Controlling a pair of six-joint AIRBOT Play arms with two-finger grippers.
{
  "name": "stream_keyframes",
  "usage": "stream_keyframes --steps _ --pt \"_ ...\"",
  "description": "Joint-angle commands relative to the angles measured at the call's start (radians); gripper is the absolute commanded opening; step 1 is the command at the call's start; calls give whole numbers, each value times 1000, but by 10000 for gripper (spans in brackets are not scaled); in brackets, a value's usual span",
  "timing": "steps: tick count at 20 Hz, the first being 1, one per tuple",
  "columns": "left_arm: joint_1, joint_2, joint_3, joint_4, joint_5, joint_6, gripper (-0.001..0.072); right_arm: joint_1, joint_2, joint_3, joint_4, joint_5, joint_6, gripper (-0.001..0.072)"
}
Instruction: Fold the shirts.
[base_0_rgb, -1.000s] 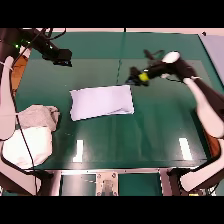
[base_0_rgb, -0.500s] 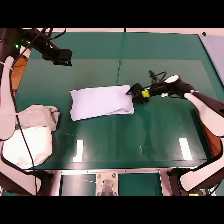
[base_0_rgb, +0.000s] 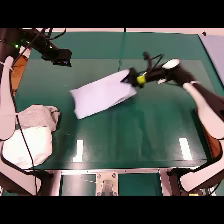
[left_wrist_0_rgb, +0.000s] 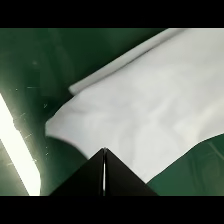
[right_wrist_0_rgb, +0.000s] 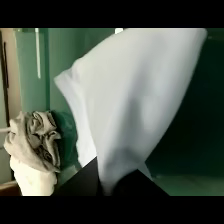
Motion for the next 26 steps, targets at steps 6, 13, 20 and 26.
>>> stream_keyframes --steps 6,13,20,26 --pt "0 1 -43 1 -2 0 26 -589 328 59 -30 180 80 25" --pt "0 0 -93 1 30 1 26 -1028 358 59 -30 192 130 25" --pt "0 0 -93 0 25 1 26 -1271 409 55 -55 239 235 25" --pt "0 0 -93 0 25 1 26 -1384 542 -93 -443 340 399 24"
